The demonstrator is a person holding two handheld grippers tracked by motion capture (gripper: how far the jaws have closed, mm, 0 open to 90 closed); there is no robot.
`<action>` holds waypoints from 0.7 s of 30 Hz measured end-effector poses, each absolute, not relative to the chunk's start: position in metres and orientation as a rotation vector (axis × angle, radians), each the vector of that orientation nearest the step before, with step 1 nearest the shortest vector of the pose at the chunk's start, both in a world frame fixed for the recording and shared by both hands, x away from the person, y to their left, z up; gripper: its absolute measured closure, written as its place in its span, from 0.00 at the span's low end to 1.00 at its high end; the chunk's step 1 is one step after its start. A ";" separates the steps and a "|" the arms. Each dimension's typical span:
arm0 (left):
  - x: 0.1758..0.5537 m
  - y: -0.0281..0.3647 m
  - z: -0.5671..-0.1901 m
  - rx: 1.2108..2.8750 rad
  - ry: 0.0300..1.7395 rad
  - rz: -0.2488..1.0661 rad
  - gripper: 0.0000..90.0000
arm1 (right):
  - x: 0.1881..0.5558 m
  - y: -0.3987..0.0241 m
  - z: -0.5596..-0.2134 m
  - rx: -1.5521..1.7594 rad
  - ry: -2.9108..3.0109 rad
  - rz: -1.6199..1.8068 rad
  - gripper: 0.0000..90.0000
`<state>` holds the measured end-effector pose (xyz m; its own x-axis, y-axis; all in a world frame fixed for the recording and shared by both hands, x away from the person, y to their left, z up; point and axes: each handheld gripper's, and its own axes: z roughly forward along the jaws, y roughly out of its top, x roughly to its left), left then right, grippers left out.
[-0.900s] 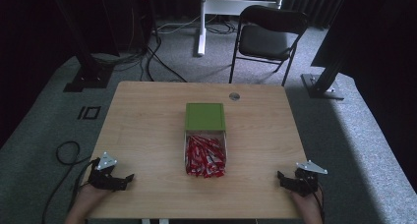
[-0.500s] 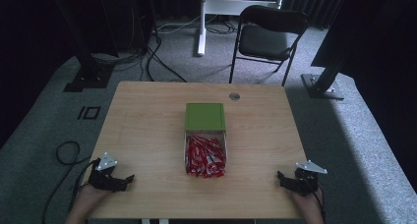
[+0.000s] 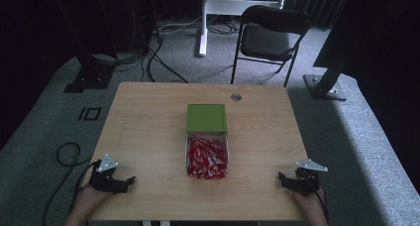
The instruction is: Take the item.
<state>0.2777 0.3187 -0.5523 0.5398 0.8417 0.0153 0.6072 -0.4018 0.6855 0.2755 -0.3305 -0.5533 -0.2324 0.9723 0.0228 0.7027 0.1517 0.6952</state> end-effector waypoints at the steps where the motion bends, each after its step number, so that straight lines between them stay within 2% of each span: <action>1: 0.278 0.319 -0.552 2.147 1.165 0.481 0.01 | 0.276 -0.331 -0.553 1.600 2.001 0.848 0.14; 21: 0.278 0.319 -0.552 2.147 1.165 0.481 0.01 | 0.286 -0.311 -0.514 1.482 2.031 0.994 0.15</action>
